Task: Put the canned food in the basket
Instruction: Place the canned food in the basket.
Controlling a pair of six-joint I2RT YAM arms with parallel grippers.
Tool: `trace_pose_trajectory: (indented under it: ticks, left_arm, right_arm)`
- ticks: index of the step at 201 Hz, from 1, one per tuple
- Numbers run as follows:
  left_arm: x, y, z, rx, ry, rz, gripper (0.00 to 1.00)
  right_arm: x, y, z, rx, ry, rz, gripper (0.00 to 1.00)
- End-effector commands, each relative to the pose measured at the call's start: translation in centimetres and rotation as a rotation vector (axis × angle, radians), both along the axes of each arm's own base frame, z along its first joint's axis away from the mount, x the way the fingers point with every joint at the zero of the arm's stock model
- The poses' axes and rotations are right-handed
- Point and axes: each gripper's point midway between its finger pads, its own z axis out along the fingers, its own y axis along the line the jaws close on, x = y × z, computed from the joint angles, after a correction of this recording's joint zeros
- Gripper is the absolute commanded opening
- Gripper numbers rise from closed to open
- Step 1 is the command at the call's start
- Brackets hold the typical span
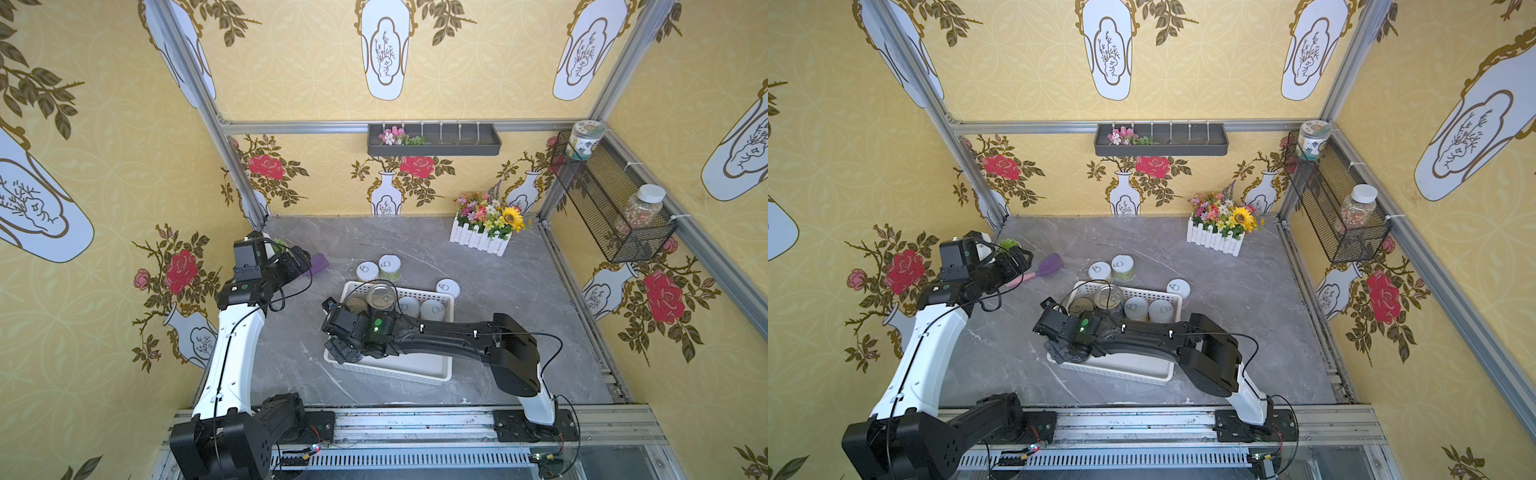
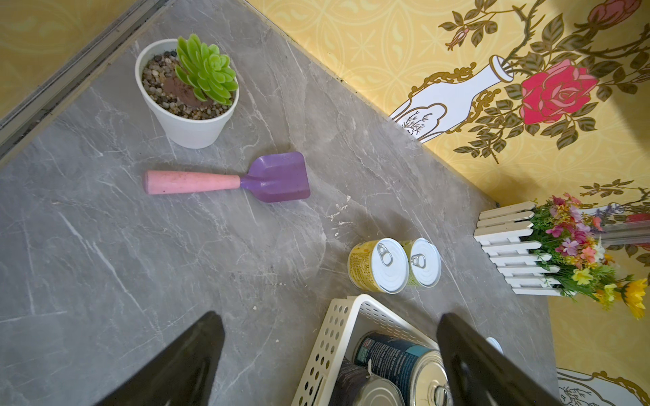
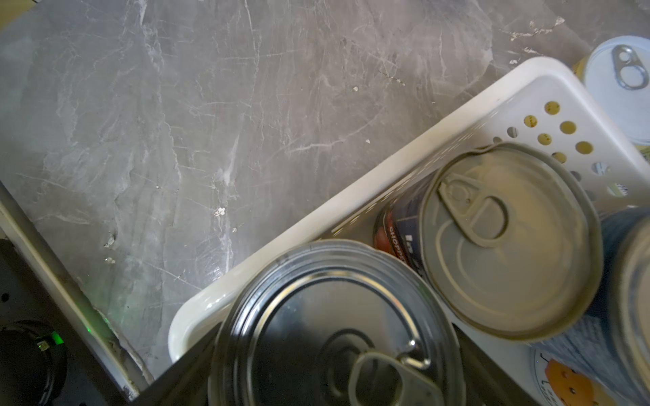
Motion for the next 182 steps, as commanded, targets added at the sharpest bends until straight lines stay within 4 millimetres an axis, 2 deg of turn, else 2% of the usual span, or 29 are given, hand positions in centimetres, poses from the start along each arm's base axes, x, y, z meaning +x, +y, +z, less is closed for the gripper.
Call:
trace_pose_trajectory:
  ticks: [1,25,61,88,112,145,163,182]
  left_arm:
    - [0.1,-0.3,0.1,-0.006,-0.008,-0.017,1.00]
    - [0.0,-0.2,0.0,-0.006,-0.006,-0.015,1.00]
    - [0.0,-0.3,0.0,-0.006,-0.007,-0.016,1.00]
    - [0.0,-0.3,0.0,-0.008,-0.006,-0.018,1.00]
    - [0.0,-0.4,0.0,-0.009,-0.007,-0.020,1.00]
    - [-0.1,-0.4,-0.1,-0.010,-0.005,-0.021,1.00]
    - [0.0,-0.4,-0.2,-0.010,-0.003,-0.022,1.00]
    - [0.0,-0.4,-0.3,-0.010,0.001,-0.022,1.00]
  right_arm:
    - [0.7,1.2,1.0,0.053,-0.037,-0.005,0.88]
    - [0.4,1.1,1.3,0.061,-0.038,0.013,1.00]
    - [-0.2,0.6,3.1,0.079,-0.060,0.039,0.97]
    - [-0.2,-0.7,5.6,0.119,-0.093,0.020,0.97]
    - [-0.1,-2.8,9.4,0.181,-0.152,-0.011,0.97]
    - [1.3,-8.6,14.4,0.237,-0.266,-0.110,0.97]
    - [3.4,-12.9,15.3,0.259,-0.279,-0.198,0.97]
    - [6.6,-18.2,14.8,0.270,-0.263,-0.332,0.97]
